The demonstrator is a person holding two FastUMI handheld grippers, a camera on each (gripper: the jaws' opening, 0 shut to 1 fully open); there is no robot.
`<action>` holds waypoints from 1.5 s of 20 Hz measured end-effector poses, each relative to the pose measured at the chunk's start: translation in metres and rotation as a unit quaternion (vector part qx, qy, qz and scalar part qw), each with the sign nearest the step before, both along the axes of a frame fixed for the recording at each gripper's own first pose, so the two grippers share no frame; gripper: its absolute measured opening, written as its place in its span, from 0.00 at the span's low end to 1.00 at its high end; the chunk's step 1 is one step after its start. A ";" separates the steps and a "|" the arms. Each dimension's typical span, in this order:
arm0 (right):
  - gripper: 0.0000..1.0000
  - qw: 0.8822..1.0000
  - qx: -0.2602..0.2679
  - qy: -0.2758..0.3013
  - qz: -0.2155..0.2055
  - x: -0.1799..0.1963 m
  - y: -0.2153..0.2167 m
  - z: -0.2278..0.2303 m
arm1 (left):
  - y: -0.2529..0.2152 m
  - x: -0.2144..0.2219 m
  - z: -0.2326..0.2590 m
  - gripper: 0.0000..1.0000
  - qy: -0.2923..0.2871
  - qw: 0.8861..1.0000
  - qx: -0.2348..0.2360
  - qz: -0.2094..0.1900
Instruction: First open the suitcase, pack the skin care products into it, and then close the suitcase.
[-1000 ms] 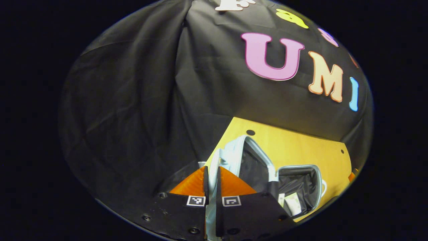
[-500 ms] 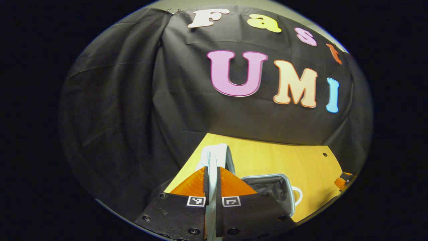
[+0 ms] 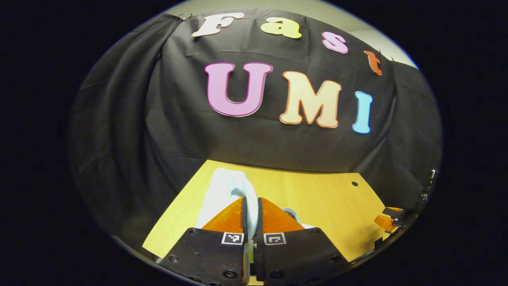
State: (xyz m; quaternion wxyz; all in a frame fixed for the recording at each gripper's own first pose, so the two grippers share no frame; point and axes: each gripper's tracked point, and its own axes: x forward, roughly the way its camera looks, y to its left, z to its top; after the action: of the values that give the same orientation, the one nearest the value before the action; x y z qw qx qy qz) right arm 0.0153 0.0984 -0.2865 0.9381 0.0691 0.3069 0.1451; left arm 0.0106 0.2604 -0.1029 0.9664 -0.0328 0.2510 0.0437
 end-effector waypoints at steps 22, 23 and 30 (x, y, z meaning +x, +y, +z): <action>0.98 0.999 -0.010 -0.024 -0.044 0.011 -0.089 0.019 | -0.175 0.013 -0.126 0.15 0.099 0.990 -0.052 -0.085; 0.98 0.999 -0.007 -0.025 -0.039 0.012 -0.090 0.021 | -0.177 0.013 -0.122 0.18 0.092 0.991 -0.052 -0.081; 0.98 0.995 0.005 -0.103 -0.015 0.040 -0.078 0.084 | -0.138 0.005 -0.050 0.79 -0.023 0.996 0.070 0.055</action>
State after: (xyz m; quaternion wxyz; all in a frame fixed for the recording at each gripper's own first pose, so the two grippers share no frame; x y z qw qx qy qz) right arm 0.0553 0.0206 -0.2028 0.9664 0.0634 0.2064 0.1392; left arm 0.0158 0.1226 -0.1526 0.9680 0.0200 0.2230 0.1130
